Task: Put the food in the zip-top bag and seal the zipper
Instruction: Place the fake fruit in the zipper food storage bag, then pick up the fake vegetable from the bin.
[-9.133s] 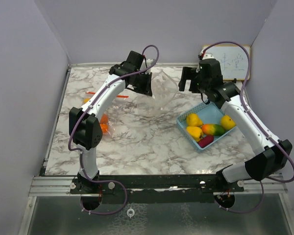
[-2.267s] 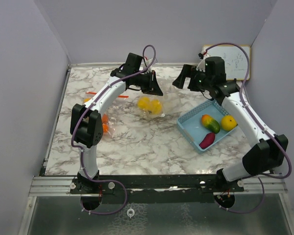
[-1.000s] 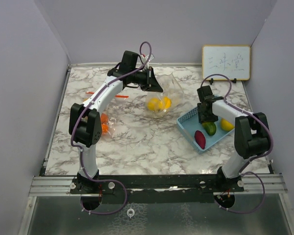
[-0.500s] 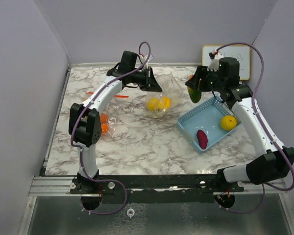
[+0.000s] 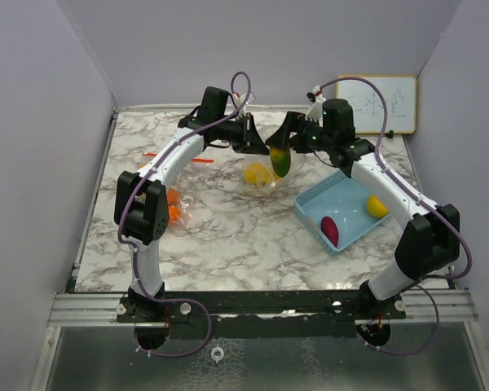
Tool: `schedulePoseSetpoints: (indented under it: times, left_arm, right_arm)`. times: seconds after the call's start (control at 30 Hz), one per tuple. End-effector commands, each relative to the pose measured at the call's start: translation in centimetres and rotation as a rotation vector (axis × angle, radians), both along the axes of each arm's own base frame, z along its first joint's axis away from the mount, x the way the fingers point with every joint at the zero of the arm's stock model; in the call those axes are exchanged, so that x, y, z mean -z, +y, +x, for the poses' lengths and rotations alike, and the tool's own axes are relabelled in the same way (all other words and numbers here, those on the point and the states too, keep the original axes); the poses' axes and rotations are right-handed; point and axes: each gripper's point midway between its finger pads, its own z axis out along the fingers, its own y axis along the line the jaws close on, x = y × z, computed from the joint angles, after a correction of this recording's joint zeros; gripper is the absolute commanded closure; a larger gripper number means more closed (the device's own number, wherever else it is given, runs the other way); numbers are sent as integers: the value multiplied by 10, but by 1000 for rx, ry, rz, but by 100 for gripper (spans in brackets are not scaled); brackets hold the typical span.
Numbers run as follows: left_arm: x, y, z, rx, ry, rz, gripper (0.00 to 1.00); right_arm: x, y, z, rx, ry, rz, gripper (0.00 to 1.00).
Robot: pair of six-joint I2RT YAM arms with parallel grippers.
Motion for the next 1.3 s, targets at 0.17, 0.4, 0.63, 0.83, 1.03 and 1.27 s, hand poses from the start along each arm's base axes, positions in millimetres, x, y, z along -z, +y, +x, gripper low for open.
schedulePoseSetpoints:
  times: [0.17,0.4,0.63,0.83,1.03,1.27]
  left_arm:
    - [-23,3,-4,2,-63,-29,100]
    - [-34,-1,-3,29,-86,-68,100]
    - [-70,-15,1,65,-120,-239,100]
    - [-80,-16,-6,104,-126,-282,100]
    - [-79,-17,-11,103,-97,-334,100]
    - [-27,-14,-11,75,37,-297,100]
  right_arm:
    - [-35,-75,-3,321,-112,-241,0]
    - [38,-158,-87,551,265,-534,0]
    - [131,-179,-162,524,609,-657,1]
    - [174,-178,-163,488,665,-657,4]
    - [211,-167,-161,413,699,-647,9]
    - [230,-163,-159,374,733,-662,48]
